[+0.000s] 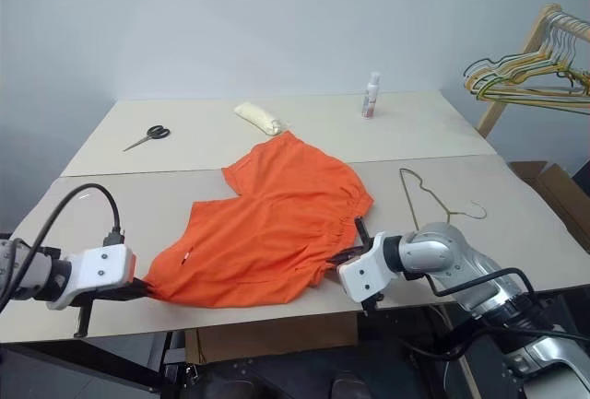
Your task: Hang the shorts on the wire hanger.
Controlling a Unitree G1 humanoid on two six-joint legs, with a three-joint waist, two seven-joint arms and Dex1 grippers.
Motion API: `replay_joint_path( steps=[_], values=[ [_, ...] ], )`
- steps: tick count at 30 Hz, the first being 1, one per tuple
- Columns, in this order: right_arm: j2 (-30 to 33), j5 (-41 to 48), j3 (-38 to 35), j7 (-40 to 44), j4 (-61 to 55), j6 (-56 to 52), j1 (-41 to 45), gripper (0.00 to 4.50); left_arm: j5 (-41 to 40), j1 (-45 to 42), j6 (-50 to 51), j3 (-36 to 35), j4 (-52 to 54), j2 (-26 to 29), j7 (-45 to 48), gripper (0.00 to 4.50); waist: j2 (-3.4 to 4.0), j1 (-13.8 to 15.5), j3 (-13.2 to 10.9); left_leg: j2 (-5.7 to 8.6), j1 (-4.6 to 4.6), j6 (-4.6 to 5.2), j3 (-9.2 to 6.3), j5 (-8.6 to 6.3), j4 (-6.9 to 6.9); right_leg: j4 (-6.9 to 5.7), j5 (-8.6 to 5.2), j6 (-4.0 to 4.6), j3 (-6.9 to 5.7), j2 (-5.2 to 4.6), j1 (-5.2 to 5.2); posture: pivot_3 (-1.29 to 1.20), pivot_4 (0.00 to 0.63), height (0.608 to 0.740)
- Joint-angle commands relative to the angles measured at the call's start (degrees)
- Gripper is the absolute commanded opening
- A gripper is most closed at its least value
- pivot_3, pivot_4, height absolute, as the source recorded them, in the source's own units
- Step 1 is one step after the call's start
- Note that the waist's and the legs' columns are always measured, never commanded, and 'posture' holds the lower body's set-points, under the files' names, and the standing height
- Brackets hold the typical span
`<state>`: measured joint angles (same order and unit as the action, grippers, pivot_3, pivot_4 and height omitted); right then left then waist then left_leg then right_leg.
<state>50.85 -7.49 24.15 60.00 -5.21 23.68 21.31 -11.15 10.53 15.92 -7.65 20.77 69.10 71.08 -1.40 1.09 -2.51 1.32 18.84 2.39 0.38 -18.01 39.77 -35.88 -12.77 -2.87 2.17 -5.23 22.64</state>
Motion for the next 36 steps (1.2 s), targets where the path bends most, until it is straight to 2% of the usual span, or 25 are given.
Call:
replay_joint_path(
  steps=[1, 2, 5, 8, 11, 15, 17, 18, 21, 23, 26, 29, 31, 36],
  values=[
    [0.6, 1.9, -0.8, 3.3, -0.8, 1.4, 0.7, 0.00, 0.0, 0.8, 0.9, 0.7, 2.6, 0.9, 1.3, 0.01, 0.00, -0.1, 0.0, -0.01, 0.00, 0.00, 0.01, 0.00, 0.00, -0.01, 0.00, 0.01, 0.00, 0.01, 0.00, 0.07, 0.000, 0.740],
    [0.1, 1.7, -0.7, 3.5, 0.0, 2.8, 0.9, 0.00, 0.5, 0.9, 1.0, 1.1, 2.6, 1.1, 1.4, 0.01, 0.00, -0.2, 0.0, -0.01, 0.00, 0.00, 0.01, 0.00, 0.00, -0.03, 0.01, 0.01, -0.01, 0.01, 0.01, 0.07, 0.000, 0.740],
    [-1.4, 0.0, -0.5, 3.0, 2.2, 5.6, 1.8, 0.91, 3.4, -0.5, 0.3, 3.0, 0.5, 1.5, 0.5, 0.00, 0.00, -0.4, 0.0, -0.05, -0.06, 0.00, 0.02, 0.00, 0.00, -0.03, 0.01, 0.03, -0.02, 0.06, -0.04, 0.08, 0.000, 0.740],
    [-0.1, 0.3, -0.8, 5.2, 2.5, 6.1, 1.5, 1.97, 4.2, -1.0, -1.2, 3.1, -1.0, 1.5, 0.9, 0.63, 0.00, -0.4, 0.0, -0.04, -0.08, 0.00, 0.02, 0.00, 0.00, -0.04, 0.01, 0.03, -0.02, 0.06, -0.04, 0.07, 0.000, 0.740],
    [2.1, 4.0, -2.8, 7.4, 0.9, 4.4, -0.3, 3.08, 3.8, -1.1, -1.8, 1.6, -1.8, 2.0, 1.9, 1.64, 0.00, -0.2, 0.0, -0.03, 0.04, 0.00, 0.02, 0.00, 0.01, -0.02, 0.01, 0.04, -0.02, 0.02, 0.05, 0.07, 0.000, 0.740],
    [5.7, 14.1, -10.7, 7.2, -4.0, -4.5, -5.3, 4.50, 3.2, -1.7, -2.3, -1.6, -4.5, 3.9, 3.8, 3.01, -0.02, 0.2, 0.0, -0.02, 0.45, 0.00, -0.02, 0.00, 0.08, -0.07, 0.04, 0.07, -0.06, -0.02, 0.46, 0.07, 0.000, 0.740],
    [5.6, 16.2, -14.7, 4.0, -6.1, -11.5, -7.1, 4.50, 1.1, -2.0, -1.9, -3.8, -5.3, 3.4, 4.8, 3.68, -0.02, 0.2, 0.0, -0.03, 0.44, 0.00, -0.01, 0.00, 0.07, -0.07, 0.05, 0.08, -0.06, -0.02, 0.46, 0.07, 0.000, 0.740],
    [4.1, 16.7, -17.6, -0.7, -6.7, -19.5, -7.2, 4.50, -2.3, -4.4, -0.2, -5.5, -5.3, 1.2, 3.9, 3.96, -0.01, 0.1, 0.0, -0.04, 0.43, 0.00, -0.01, 0.00, 0.07, -0.08, 0.05, 0.08, -0.06, -0.01, 0.45, 0.07, 0.000, 0.740],
    [0.0, 17.6, -23.3, -11.4, -7.4, -39.5, -5.7, 4.50, -13.9, -10.9, 4.3, -9.2, -4.0, -5.1, 3.1, 3.96, -0.04, 0.3, 0.0, -0.10, 0.41, -0.01, -0.02, 0.00, 0.11, -0.14, 0.07, 0.11, -0.09, 0.00, 0.45, 0.06, 0.000, 0.740],
    [-2.3, 18.4, -25.3, -15.6, -7.4, -50.4, -3.8, 4.50, -18.1, -14.2, 5.8, -9.3, -3.0, -8.3, 2.7, 3.96, -0.04, 0.4, 0.0, -0.08, 0.45, -0.03, -0.04, 0.00, 0.12, -0.16, 0.08, 0.12, -0.10, -0.01, 0.47, 0.06, 0.000, 0.740],
    [-7.0, 17.7, -26.7, -23.7, -5.8, -66.2, 0.5, 4.50, -20.4, -17.9, 6.1, -7.2, -1.6, -11.9, 1.4, 3.96, -0.04, 0.2, 0.0, -0.03, 0.50, -0.08, -0.04, -0.01, 0.11, -0.16, 0.11, 0.13, -0.06, -0.02, 0.56, 0.05, 0.000, 0.740],
    [-11.8, 15.7, -27.7, -31.5, -3.1, -75.9, 4.0, 4.50, -21.7, -21.6, 7.0, -5.2, -1.0, -16.2, -2.3, 3.96, -0.04, 0.1, 0.0, -0.03, 0.54, -0.13, -0.04, -0.02, 0.06, -0.14, 0.15, 0.15, -0.03, -0.01, 0.61, 0.05, 0.000, 0.740],
    [-14.7, 14.7, -27.7, -35.4, -0.3, -80.4, 5.5, 4.50, -25.6, -24.5, 9.7, -4.0, 1.0, -20.6, -5.6, 3.96, -0.05, -0.1, 0.1, 0.00, 0.57, -0.16, -0.05, -0.01, 0.09, -0.12, 0.18, 0.13, -0.04, -0.01, 0.61, 0.05, 0.000, 0.740],
    [-18.5, 15.1, -28.2, -38.5, 4.1, -83.7, 5.8, 4.50, -30.6, -26.6, 12.8, -3.1, 3.9, -25.2, -8.5, 3.96, -0.06, -0.5, 0.1, 0.06, 0.64, -0.16, -0.08, -0.01, 0.09, -0.09, 0.21, 0.08, 0.02, -0.04, 0.63, 0.05, 0.000, 0.740]
  ],
)
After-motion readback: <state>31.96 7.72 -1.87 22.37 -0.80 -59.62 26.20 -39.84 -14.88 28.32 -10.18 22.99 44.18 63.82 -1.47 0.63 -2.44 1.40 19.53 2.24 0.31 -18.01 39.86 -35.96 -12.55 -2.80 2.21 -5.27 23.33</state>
